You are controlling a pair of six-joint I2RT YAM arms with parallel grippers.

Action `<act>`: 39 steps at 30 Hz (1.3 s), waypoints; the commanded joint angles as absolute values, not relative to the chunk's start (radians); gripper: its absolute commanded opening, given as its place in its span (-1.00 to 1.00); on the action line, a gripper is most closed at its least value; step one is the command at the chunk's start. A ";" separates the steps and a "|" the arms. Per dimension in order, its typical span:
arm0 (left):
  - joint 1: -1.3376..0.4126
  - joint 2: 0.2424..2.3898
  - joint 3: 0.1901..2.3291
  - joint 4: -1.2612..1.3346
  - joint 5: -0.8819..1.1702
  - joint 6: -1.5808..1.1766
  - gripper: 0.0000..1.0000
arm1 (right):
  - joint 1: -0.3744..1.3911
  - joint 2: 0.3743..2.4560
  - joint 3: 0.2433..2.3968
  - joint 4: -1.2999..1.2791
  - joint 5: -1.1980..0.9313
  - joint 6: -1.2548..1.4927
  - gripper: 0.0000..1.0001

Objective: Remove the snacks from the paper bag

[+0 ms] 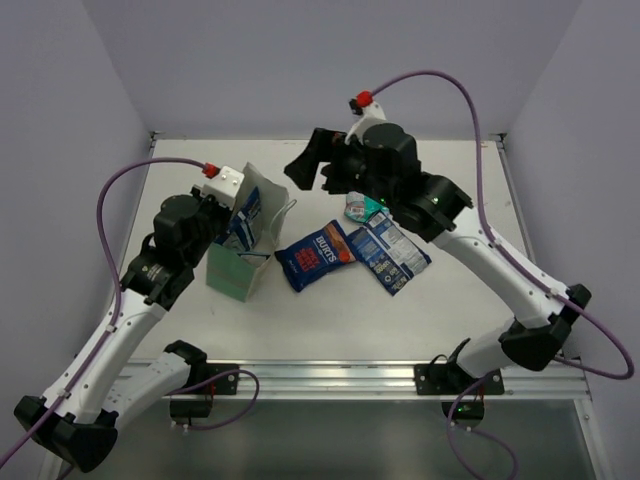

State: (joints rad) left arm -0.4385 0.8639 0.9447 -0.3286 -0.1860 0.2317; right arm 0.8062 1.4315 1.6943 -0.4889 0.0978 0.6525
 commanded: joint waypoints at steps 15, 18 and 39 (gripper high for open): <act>-0.434 0.845 1.042 -0.295 -0.141 0.215 -1.00 | 0.928 1.802 1.876 -0.543 -0.048 0.762 0.62; -0.434 0.853 1.045 -0.291 -0.127 0.203 -1.00 | 0.928 1.824 1.813 -0.515 -0.060 0.794 0.61; -0.434 0.836 1.003 -0.293 -0.084 0.158 -1.00 | 0.928 1.999 1.822 -0.408 0.015 0.942 0.18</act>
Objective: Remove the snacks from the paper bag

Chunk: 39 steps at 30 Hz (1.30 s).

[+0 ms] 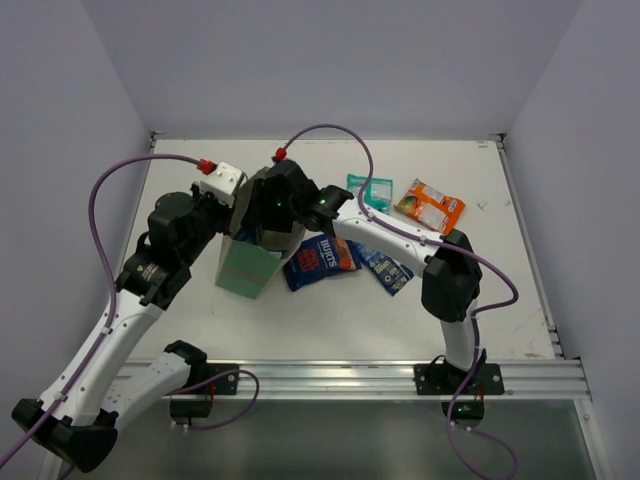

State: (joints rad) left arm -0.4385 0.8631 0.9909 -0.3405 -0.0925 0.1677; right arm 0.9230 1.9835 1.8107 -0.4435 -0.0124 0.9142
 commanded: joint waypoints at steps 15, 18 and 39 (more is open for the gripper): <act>-0.433 0.810 0.962 -0.327 -0.161 0.153 -1.00 | 0.904 1.657 1.807 -0.330 -0.046 0.695 -1.00; -0.434 0.810 0.960 -0.330 -0.170 0.156 -1.00 | 0.885 1.609 1.847 -0.330 -0.101 0.657 -1.00; -0.433 0.785 0.942 -0.391 -0.287 0.150 -1.00 | 0.488 1.445 1.991 -0.457 -0.521 0.586 -1.00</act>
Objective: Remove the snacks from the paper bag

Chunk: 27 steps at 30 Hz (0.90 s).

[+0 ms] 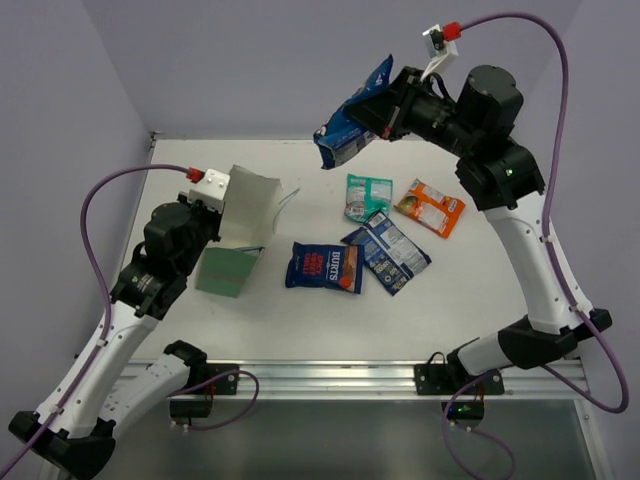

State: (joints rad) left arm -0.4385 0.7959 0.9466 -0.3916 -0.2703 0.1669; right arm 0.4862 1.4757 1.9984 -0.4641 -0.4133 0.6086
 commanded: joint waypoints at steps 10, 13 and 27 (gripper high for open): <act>-0.434 0.781 0.973 -0.406 -0.307 0.146 -1.00 | 0.440 1.580 1.902 -0.454 -0.502 0.500 -1.00; -0.434 0.769 0.974 -0.420 -0.317 0.150 -1.00 | 0.442 1.695 1.908 -0.376 -0.500 0.509 -1.00; -0.434 0.768 0.976 -0.425 -0.322 0.163 -1.00 | 0.448 2.158 1.956 0.149 -0.535 0.719 -0.82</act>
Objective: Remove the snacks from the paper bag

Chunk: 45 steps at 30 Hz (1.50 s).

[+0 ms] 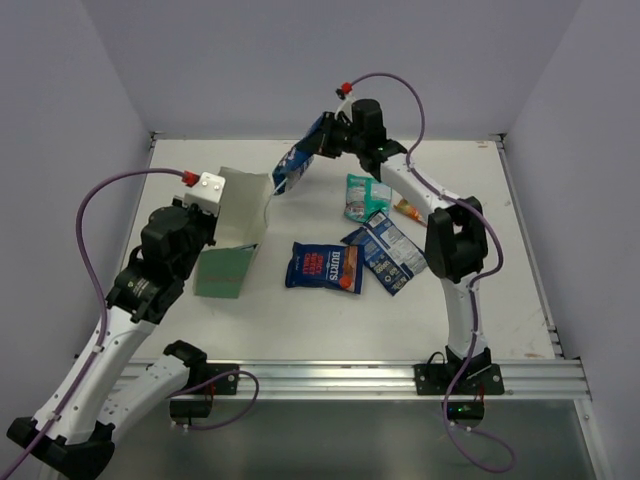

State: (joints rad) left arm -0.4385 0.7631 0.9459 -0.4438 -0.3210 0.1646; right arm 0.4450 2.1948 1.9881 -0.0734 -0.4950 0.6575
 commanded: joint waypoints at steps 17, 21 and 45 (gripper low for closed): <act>-0.422 0.909 1.008 -0.264 -0.266 0.305 -1.00 | 0.374 1.642 1.479 -0.524 -0.293 0.457 0.90; -0.422 0.962 1.020 -0.215 -0.131 0.365 -1.00 | 0.386 1.516 1.494 -0.571 -0.259 0.434 0.92; -0.423 0.825 0.920 -0.341 0.078 0.486 -1.00 | 0.814 1.750 1.844 -0.461 -0.224 0.127 0.23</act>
